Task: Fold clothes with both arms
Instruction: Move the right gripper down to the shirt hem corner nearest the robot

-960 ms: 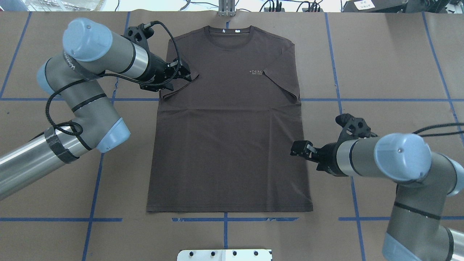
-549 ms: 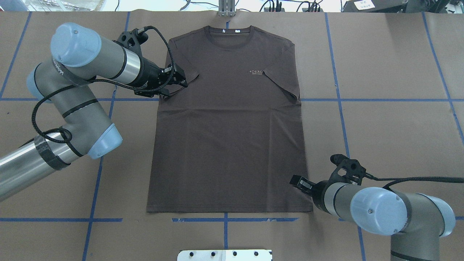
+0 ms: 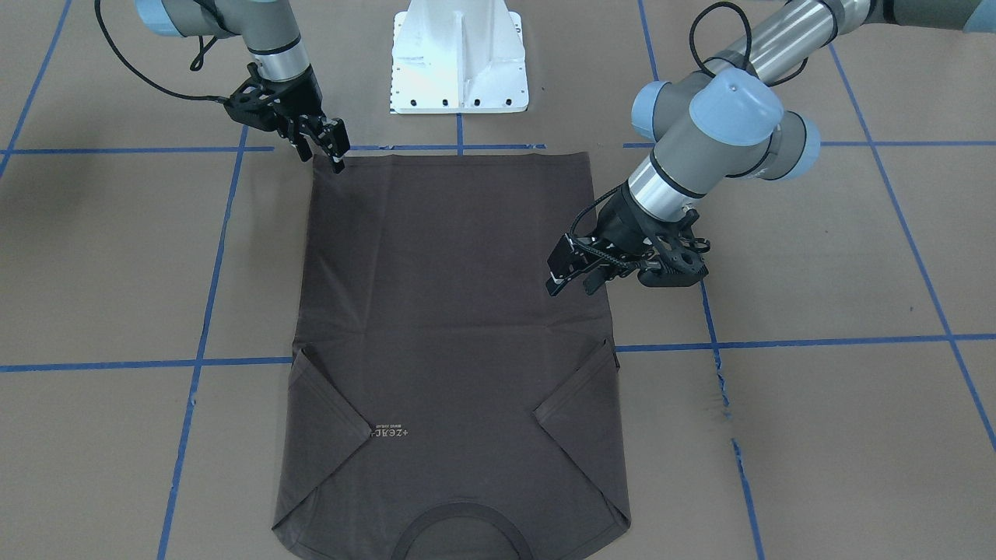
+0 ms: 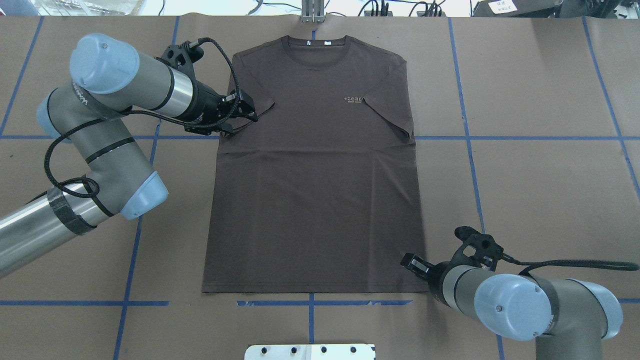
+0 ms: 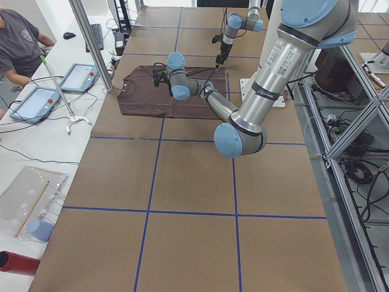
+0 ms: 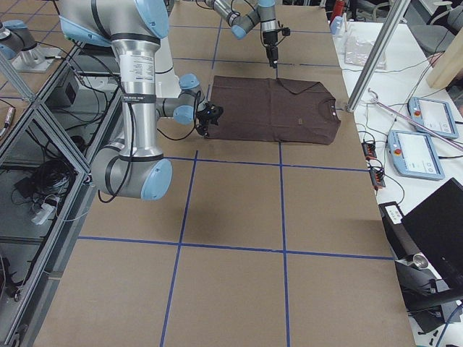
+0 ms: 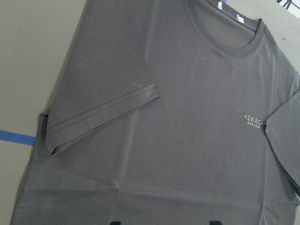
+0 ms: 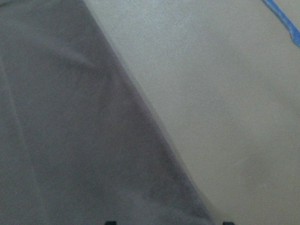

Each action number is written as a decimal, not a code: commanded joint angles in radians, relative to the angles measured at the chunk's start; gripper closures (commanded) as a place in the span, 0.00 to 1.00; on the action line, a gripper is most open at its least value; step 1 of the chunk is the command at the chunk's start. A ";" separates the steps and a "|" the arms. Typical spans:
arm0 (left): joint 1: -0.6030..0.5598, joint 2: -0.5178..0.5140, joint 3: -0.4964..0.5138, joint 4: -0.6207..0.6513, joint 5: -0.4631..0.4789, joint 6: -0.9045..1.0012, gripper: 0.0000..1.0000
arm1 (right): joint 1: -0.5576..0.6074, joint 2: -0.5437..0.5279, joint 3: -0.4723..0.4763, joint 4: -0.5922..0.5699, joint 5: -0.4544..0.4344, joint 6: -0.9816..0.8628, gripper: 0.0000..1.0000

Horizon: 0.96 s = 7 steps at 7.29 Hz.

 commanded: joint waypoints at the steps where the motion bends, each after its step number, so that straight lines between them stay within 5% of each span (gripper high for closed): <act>1: 0.000 0.003 0.002 0.000 0.000 -0.002 0.30 | -0.017 0.002 -0.001 -0.035 0.001 0.009 0.24; 4: 0.000 0.010 0.002 -0.002 0.000 -0.003 0.30 | -0.037 -0.001 0.004 -0.037 0.003 0.023 0.38; 7: 0.002 0.011 0.004 -0.002 0.000 -0.002 0.30 | -0.043 -0.010 0.004 -0.040 0.006 0.024 0.39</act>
